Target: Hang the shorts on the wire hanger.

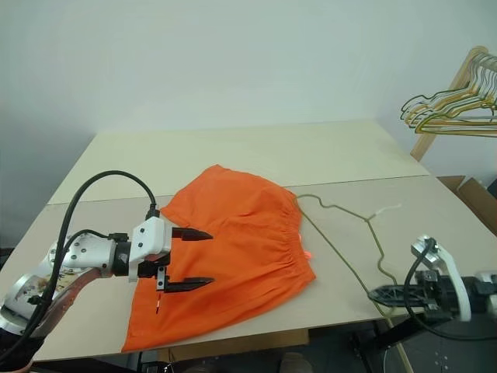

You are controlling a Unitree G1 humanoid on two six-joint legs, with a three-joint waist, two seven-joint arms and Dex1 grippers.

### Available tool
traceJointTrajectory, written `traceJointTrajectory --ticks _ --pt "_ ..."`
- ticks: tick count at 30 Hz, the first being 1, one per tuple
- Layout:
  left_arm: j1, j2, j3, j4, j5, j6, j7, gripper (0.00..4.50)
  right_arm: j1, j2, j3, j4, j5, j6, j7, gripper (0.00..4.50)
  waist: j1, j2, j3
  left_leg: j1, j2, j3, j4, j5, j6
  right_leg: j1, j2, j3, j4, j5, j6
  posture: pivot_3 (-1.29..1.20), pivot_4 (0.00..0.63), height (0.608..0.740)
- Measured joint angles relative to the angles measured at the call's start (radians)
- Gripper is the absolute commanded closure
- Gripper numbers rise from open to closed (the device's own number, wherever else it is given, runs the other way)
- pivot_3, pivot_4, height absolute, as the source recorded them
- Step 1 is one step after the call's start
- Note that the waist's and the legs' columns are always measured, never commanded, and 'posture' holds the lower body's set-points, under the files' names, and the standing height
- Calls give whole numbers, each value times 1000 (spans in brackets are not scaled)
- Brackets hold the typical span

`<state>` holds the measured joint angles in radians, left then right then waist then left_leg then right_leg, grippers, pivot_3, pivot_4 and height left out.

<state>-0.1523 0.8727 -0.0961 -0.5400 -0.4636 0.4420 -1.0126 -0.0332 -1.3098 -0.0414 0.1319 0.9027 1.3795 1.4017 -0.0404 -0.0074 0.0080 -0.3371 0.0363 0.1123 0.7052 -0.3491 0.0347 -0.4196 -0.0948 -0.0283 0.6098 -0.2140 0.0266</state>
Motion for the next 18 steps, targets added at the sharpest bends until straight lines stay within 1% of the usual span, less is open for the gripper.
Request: traceJointTrajectory --ticks 3,6,12,18 --pt "30 30 4 -20 1 0 -13 16 34 -29 40 34 -44 -29 38 4500 0 0 0 0 0 1 0 0 -1 -1 0 1 -1 0 0 -58 0 740" --pt "55 31 15 -38 -1 0 -10 16 47 -35 55 47 -62 -43 67 4500 -1 0 0 0 0 3 0 0 0 0 0 3 0 0 1 -60 0 740" --pt "71 31 27 -56 -6 18 -1 16 30 -35 90 65 -108 -62 72 4500 -1 0 0 1 0 3 0 0 1 0 0 4 0 0 2 -56 0 740" --pt "69 26 27 -57 4 19 15 16 -28 -20 151 53 -136 -64 72 4500 0 0 0 1 -1 4 0 2 -4 0 0 5 0 1 2 -41 0 740"
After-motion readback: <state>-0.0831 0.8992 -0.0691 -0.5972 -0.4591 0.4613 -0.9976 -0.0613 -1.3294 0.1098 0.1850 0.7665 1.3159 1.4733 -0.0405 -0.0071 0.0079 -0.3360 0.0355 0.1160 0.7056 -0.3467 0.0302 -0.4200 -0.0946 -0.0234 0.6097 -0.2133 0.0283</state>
